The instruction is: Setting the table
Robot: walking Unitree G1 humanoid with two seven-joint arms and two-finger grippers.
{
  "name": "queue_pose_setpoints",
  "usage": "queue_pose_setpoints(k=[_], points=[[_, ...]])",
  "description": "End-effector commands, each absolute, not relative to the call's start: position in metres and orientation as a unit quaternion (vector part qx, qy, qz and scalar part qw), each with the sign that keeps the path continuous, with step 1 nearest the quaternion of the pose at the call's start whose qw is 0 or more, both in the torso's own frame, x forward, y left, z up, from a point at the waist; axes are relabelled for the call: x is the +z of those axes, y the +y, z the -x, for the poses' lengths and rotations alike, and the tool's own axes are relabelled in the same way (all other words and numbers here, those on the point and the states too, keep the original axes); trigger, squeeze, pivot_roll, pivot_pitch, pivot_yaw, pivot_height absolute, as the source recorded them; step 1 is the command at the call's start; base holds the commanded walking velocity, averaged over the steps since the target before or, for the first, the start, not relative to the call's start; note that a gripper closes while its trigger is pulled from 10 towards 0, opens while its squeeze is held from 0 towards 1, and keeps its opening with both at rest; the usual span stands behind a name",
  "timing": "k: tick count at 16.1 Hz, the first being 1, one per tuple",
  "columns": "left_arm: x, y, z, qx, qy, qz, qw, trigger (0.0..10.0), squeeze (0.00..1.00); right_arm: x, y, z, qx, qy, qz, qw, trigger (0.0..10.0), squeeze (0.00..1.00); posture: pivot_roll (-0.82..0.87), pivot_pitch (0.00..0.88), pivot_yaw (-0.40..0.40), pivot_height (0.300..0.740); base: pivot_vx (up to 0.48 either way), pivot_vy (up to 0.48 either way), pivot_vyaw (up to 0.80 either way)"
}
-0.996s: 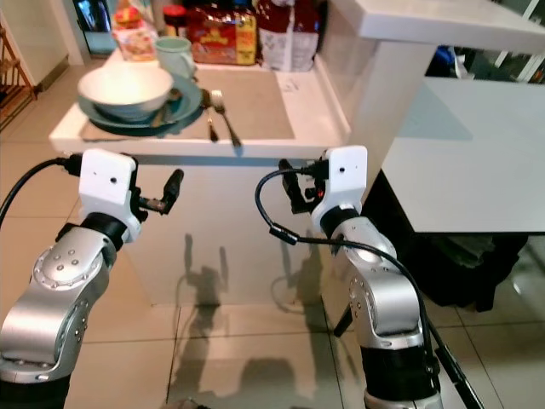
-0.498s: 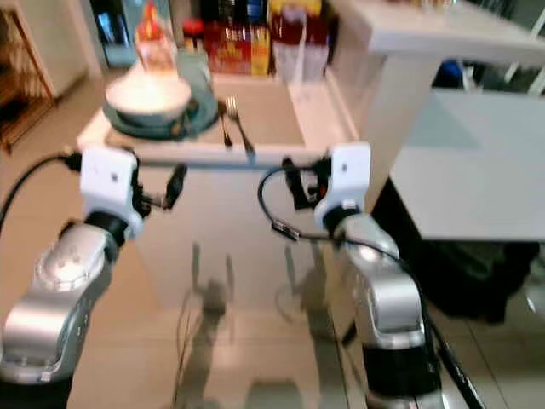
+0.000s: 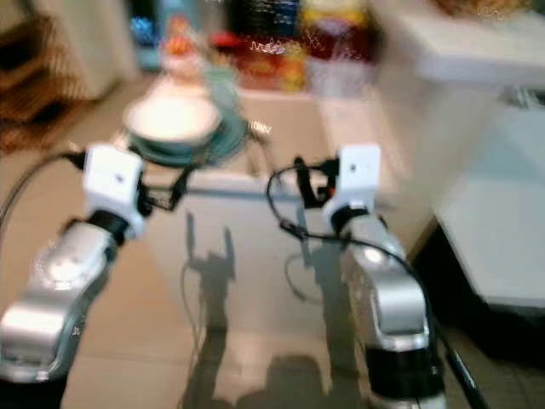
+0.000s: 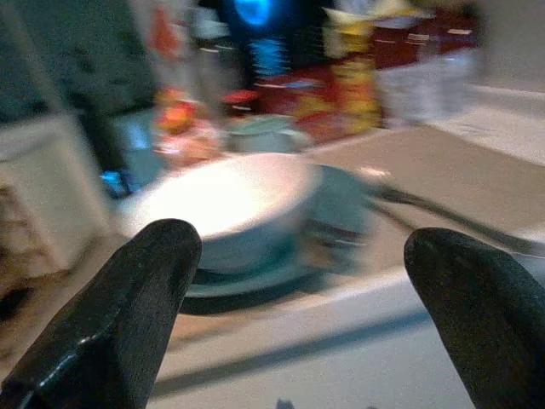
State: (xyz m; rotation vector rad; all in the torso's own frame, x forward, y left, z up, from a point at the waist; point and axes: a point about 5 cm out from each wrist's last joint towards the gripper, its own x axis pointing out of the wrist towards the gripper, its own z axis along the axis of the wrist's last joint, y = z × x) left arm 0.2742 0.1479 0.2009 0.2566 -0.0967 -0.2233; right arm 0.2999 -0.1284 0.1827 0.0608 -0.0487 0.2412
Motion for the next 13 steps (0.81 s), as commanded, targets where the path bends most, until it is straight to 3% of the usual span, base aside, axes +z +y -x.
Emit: queue_pose_setpoints(k=[1, 4, 9, 10, 13], points=[[0.200, 0.152, -0.274, -0.110, -0.042, -0.129, 0.985, 10.0, 0.00, 0.184, -0.124, -0.298, 0.126, -0.030, -0.033, 0.991, 10.0, 0.00, 0.00, 0.000, -0.041, 0.740, 0.454, 0.000, 0.00], [0.201, 0.148, -0.271, -0.107, -0.047, -0.133, 0.984, 10.0, 0.00, 0.184, -0.127, -0.296, 0.124, -0.038, -0.038, 0.991, 10.0, 0.00, 0.01, 0.000, -0.075, 0.740, 0.376, 0.000, 0.00], [0.204, 0.148, -0.267, -0.117, -0.057, -0.148, 0.980, 10.0, 0.00, 0.178, -0.131, -0.304, 0.139, 0.000, -0.040, 0.989, 10.0, 0.00, 0.02, 0.000, -0.074, 0.740, 0.000, 0.000, 0.00], [0.205, 0.148, -0.268, -0.124, -0.057, -0.154, 0.979, 10.0, 0.00, 0.176, -0.131, -0.308, 0.139, 0.006, -0.046, 0.989, 10.0, 1.00, 0.02, 0.000, -0.067, 0.740, 0.000, 0.000, 0.00], [0.206, 0.146, -0.268, -0.139, -0.060, -0.166, 0.974, 10.0, 0.00, 0.172, -0.135, -0.328, 0.115, 0.039, -0.045, 0.992, 10.0, 1.00, 0.01, 0.002, -0.058, 0.740, 0.000, 0.000, 0.00]])
